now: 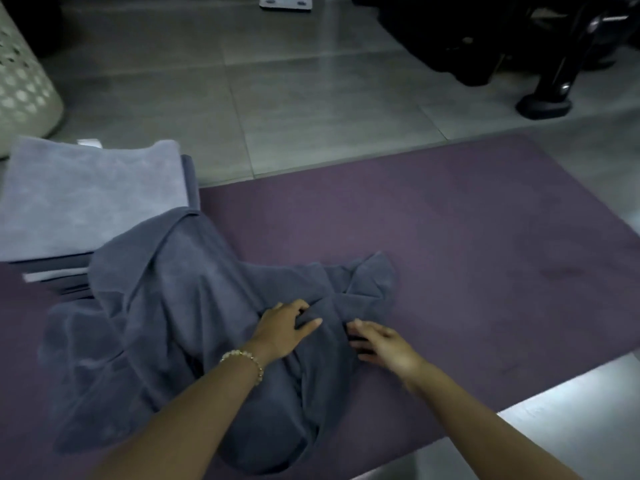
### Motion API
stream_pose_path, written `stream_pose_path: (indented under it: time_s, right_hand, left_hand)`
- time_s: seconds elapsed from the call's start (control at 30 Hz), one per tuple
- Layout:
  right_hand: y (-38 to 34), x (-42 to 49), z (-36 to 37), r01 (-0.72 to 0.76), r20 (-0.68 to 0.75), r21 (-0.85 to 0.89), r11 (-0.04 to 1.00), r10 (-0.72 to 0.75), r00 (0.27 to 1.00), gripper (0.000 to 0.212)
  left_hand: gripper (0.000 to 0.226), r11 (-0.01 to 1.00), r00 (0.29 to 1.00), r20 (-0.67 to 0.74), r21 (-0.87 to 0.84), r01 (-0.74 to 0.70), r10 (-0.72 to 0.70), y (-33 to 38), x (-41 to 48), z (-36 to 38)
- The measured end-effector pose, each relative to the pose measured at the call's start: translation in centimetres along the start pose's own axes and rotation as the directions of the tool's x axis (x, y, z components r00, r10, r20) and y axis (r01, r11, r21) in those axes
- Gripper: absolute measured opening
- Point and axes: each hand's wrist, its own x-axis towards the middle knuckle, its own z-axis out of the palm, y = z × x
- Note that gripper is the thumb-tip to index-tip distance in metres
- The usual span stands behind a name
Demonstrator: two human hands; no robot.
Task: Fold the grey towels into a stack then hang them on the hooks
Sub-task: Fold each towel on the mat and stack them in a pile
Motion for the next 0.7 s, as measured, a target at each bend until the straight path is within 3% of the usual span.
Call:
stream_pose_path:
  time_s: [0.1,0.2,0.3,0.33,0.37,0.43,0.5,0.6,0.7]
  right_hand:
    - [0.3,-0.7,-1.8,-0.072,0.043,0.191,0.979,0.065,0.997,0.036]
    - [0.5,-2.6,-4.5,-0.12,0.059,0.397,0.91,0.106,0.993,0.047]
    - [1.4,-3.9,-8.2,-0.136,0.047,0.489,0.861,0.13,0.99,0.066]
    - [1.6,-4.3,-9.2,-0.147,0.027,0.486,0.862,0.153,0.988,0.068]
    - [2.4,-4.2,-10.1,-0.153,-0.007,0.457,0.876,0.176,0.984,0.067]
    - [3.6,-4.0,-11.0,-0.145,-0.086,0.36,0.922,0.188,0.978,0.054]
    - [4.4,-3.8,-10.8,-0.1,-0.154,0.27,0.958,0.145,0.977,0.036]
    - [4.9,-3.3,-9.9,-0.049,-0.237,0.217,0.975,0.102,0.966,0.035]
    - [4.9,-3.1,-9.1,-0.019,-0.234,0.172,0.985,0.06,0.97,0.032]
  left_hand:
    - [0.032,0.944,0.99,0.067,-0.313,-0.099,0.126,3.1,-0.1,0.0]
    - [0.038,0.867,0.929,0.218,-0.469,-0.17,0.3,8.7,-1.8,1.8]
    - [0.031,0.846,0.77,0.515,-0.53,-0.06,0.378,12.9,-2.2,4.5]
    - [0.027,0.825,0.781,0.515,-0.565,-0.001,0.354,13.7,-1.4,4.7]
    - [0.025,0.79,0.846,0.428,-0.613,0.015,0.317,13.8,-0.3,4.7]
    - [0.024,0.784,0.981,0.11,-0.619,-0.057,0.158,13.2,2.4,4.0]
    - [0.027,0.884,0.99,-0.126,-0.454,-0.113,0.063,11.8,4.9,3.4]
    - [0.045,0.984,0.993,-0.119,-0.178,0.002,-0.023,9.4,7.6,3.2]
    - [0.051,0.994,0.993,-0.115,-0.106,0.029,-0.041,8.3,9.2,2.9]
